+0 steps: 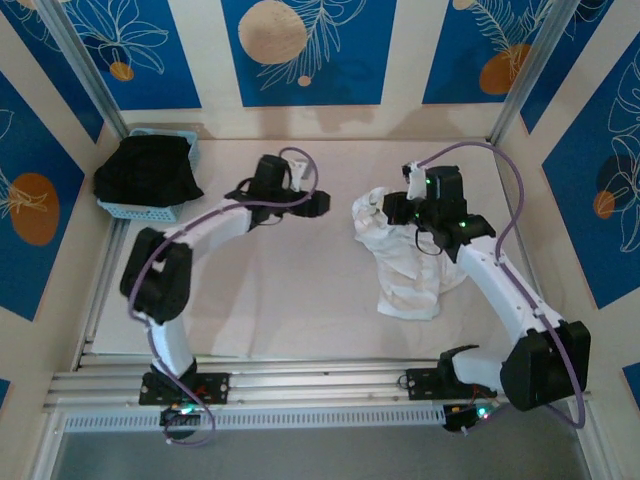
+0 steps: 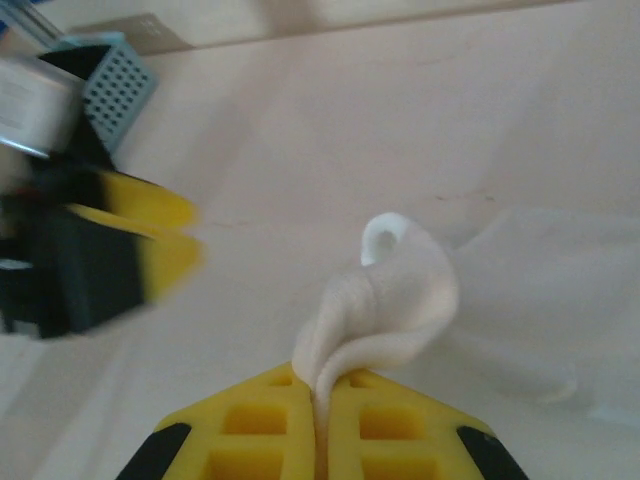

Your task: Fold the inside-out t-shirt

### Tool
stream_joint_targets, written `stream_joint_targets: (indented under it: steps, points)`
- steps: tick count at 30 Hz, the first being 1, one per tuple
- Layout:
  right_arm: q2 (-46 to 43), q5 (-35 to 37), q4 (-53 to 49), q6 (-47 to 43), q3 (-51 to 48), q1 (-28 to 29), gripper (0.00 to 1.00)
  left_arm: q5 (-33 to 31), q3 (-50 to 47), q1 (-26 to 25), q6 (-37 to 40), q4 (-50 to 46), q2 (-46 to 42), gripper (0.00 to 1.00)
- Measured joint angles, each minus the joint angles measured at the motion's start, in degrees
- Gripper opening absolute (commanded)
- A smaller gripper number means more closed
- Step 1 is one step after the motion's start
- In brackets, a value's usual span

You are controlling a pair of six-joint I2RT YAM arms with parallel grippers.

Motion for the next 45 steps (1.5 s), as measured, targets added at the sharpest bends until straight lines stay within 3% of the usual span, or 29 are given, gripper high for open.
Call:
stream_joint_targets:
  steps: [5, 10, 12, 17, 19, 25, 30, 38, 41, 45]
  points:
    - [2.5, -3.0, -0.2, 0.9, -1.1, -0.3, 0.05, 5.4, 3.0, -3.2, -3.1, 1.7, 8.8, 0.76]
    - [3.0, -4.1, -0.2, 1.0, -1.1, -0.3, 0.05, 8.3, 6.9, -5.6, -5.5, 4.2, 13.2, 0.65]
    - [3.0, -4.5, -0.3, 1.0, -1.1, -0.4, 0.05, 9.1, 8.7, -6.0, -6.4, 5.4, 14.7, 0.55]
    - [3.0, -5.3, -0.9, 1.0, -0.4, -0.4, 0.05, 10.2, 19.3, -6.1, -7.6, 6.0, 21.9, 0.1]
    - [3.0, -5.3, -2.2, 1.0, 1.3, -0.5, 0.05, 10.3, 22.4, -6.1, -8.0, 5.8, 23.8, 0.0]
    - [1.3, -5.8, -4.8, 1.0, 11.0, -0.9, 0.05, 8.1, 23.1, -5.7, -6.5, 2.1, 20.4, 0.0]
    - [-0.4, -6.3, -6.5, 1.0, 22.5, 0.2, 0.05, 0.3, 22.3, -5.4, -1.5, -5.9, 4.6, 0.0]
    - [-2.0, -5.2, -6.3, 1.3, 41.7, 5.7, 0.06, -11.4, 39.3, -5.3, 8.3, -13.6, -18.2, 0.0]
    - [-1.2, -5.3, -6.5, 1.4, 46.7, 7.5, 0.06, -13.3, 36.7, -5.3, 10.1, -14.0, -24.8, 0.0]
    - [0.1, -4.5, -8.5, 0.3, 48.3, 8.3, 0.06, -18.9, 25.6, -5.3, 12.1, -14.7, -31.7, 0.0]
